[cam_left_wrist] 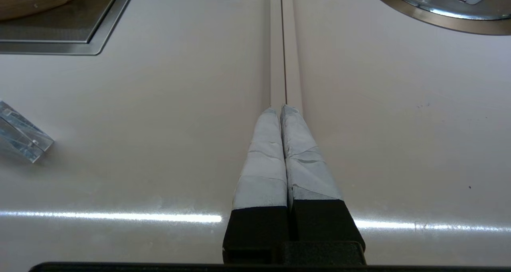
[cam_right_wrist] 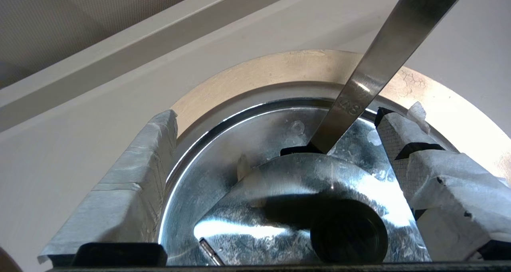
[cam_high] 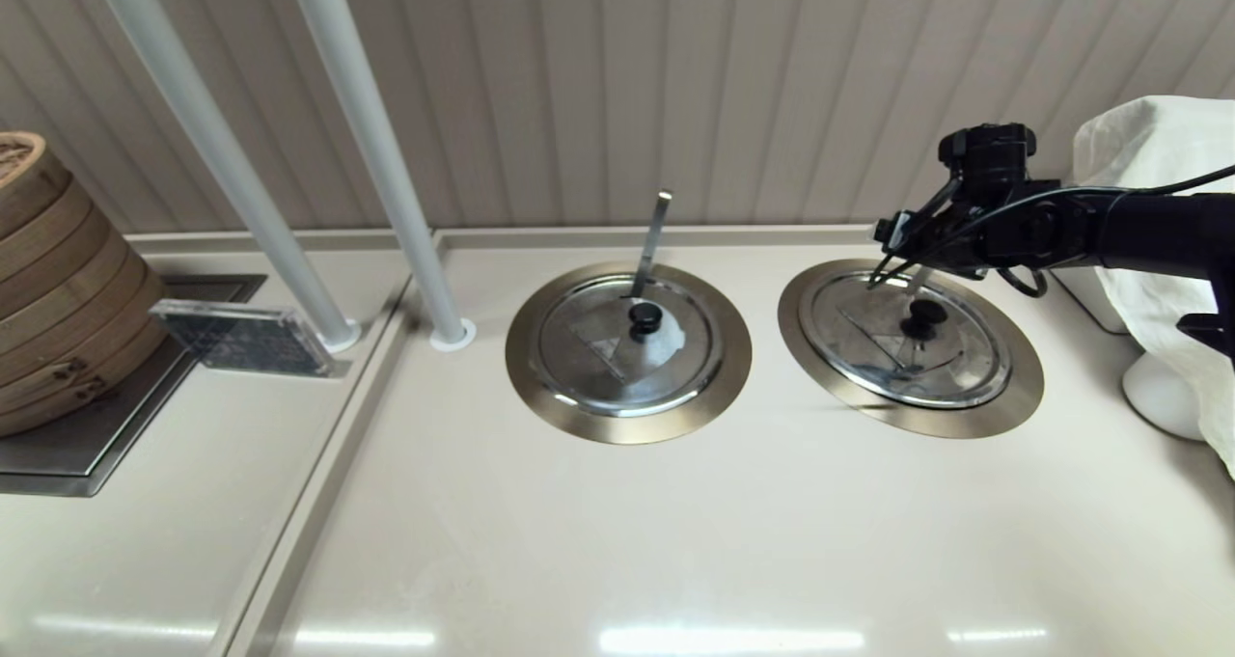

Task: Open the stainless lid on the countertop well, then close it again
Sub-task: Put the spoon in the groove

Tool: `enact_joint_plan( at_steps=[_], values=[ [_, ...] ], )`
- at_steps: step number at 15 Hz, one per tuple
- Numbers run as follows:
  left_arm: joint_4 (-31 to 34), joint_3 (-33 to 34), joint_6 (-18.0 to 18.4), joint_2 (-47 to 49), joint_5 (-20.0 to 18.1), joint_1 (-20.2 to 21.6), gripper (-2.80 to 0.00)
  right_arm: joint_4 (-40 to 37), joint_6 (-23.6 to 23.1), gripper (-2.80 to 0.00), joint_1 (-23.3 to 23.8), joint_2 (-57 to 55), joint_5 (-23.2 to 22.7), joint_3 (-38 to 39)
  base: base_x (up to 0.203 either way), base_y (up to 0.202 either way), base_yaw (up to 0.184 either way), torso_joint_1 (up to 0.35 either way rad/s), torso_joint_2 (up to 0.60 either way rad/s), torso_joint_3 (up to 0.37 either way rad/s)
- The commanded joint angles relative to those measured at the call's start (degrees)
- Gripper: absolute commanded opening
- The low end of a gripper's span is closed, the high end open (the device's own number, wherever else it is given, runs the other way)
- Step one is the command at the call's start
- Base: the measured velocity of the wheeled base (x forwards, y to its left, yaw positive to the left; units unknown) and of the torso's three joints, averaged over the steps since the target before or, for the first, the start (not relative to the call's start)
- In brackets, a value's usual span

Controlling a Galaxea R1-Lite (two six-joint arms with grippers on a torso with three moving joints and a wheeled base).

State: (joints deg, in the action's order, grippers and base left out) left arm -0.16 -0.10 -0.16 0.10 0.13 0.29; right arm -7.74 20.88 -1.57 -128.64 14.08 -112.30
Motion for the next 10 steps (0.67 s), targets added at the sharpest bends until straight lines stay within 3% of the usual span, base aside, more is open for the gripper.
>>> enact_joint_plan(
  at_steps=[1, 10],
  values=[
    [-0.02, 0.01, -0.02, -0.01, 0.04, 0.06, -2.8, 1.19, -0.04, 0.0, 0.51, -1.16, 0.07, -0.11, 0.0, 0.0, 0.0, 0.0, 0.0, 0.0],
    [-0.02, 0.01, -0.02, -0.01, 0.04, 0.06, -2.8, 13.23, -0.06, 0.0, 0.7, -6.27, -2.5, -0.38, 0.0, 0.0, 0.0, 0.0, 0.0, 0.0]
  ],
)
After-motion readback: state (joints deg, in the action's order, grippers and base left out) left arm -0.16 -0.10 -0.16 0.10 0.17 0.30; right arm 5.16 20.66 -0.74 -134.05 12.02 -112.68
